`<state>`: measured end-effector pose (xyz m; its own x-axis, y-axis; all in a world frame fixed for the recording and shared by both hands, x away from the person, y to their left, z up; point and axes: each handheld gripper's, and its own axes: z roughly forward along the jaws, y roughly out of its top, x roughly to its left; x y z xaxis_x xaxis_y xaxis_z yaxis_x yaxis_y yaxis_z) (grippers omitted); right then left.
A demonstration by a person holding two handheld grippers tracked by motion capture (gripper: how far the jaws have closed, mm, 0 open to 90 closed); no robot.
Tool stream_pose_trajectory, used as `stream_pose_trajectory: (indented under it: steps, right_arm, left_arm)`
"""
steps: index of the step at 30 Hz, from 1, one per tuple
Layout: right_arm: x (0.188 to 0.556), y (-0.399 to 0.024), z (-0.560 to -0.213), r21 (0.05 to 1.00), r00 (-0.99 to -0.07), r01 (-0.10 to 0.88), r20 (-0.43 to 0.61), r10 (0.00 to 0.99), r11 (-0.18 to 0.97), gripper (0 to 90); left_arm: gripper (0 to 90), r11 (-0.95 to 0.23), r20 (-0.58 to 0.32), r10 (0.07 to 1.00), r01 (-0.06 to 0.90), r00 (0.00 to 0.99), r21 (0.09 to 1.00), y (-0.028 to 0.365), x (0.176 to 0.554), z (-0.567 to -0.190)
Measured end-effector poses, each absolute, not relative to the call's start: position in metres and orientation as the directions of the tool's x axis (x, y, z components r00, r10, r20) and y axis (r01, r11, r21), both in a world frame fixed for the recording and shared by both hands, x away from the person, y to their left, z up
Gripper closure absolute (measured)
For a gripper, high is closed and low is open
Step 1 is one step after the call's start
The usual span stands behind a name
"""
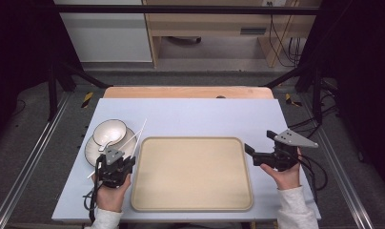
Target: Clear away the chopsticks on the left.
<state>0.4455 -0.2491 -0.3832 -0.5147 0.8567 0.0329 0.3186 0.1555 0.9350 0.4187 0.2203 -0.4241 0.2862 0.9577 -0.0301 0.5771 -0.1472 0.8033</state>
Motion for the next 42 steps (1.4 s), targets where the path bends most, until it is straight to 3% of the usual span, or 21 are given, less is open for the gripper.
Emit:
stream_pose_trajectory:
  steps: [15, 42]
  right_arm:
    - [0.447, -0.246, -0.386, 0.93, -0.521, 0.327, 0.03, 0.853, 0.167, 4.9]
    - [0.45, -0.242, -0.39, 0.922, -0.525, 0.342, 0.027, 0.85, 0.182, 4.8]
  left_arm:
    - [83.9, -0.021, -0.129, 0.966, 0.57, 0.222, 0.821, 0.195, 0.399, -0.453]
    - [83.8, -0.046, -0.099, 0.977, 0.641, 0.188, 0.766, 0.177, 0.401, -0.48]
